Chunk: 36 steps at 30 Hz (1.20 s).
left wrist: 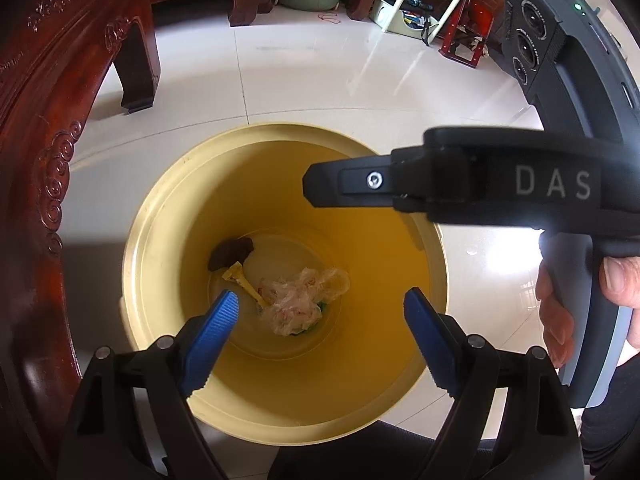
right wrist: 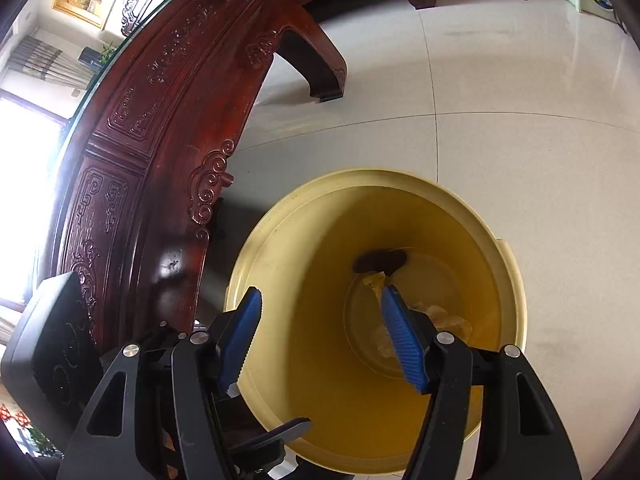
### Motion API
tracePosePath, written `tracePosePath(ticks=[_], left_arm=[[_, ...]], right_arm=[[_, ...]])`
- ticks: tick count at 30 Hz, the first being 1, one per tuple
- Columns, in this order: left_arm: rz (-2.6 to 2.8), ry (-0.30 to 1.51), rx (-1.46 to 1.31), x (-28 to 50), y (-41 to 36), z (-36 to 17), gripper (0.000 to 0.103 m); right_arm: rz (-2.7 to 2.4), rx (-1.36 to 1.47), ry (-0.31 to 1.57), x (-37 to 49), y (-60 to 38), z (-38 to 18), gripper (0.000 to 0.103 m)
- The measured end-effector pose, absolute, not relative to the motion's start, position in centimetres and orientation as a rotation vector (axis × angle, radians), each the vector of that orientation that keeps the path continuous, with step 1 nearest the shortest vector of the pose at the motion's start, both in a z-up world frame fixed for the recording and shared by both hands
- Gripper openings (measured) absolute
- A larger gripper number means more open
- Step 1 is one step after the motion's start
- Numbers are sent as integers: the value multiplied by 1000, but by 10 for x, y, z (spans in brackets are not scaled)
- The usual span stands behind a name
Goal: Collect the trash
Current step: 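Open the right gripper to drop the plastic bag into the bucket, then move both grippers back toward the red box and white bottle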
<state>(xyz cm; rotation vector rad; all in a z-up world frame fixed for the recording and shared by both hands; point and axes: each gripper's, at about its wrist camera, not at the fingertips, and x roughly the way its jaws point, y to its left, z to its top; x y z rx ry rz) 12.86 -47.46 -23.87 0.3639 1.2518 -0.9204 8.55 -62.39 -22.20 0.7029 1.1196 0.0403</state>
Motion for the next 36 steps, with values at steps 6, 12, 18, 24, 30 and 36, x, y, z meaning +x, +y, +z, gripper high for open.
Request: tracePosePath(ticks=[6, 12, 18, 24, 30, 36], left_arm=[[-912, 1208, 376, 124, -467, -225, 84], [-900, 1167, 324, 117, -453, -201, 84], [-887, 1058, 288, 101, -429, -155, 84], [-842, 829, 240, 74, -386, -77, 90], [-783, 685, 137, 60, -310, -15, 96], [-612, 574, 122, 47, -208, 18, 99]], right_arm=[[31, 680, 1097, 79, -620, -207, 61], [-15, 592, 1038, 67, -605, -167, 61], [-64, 468, 918, 50, -576, -102, 63], [-80, 345, 724, 27, -530, -13, 74], [-45, 236, 507, 8, -464, 61, 79], [140, 123, 445, 26, -373, 92, 83]])
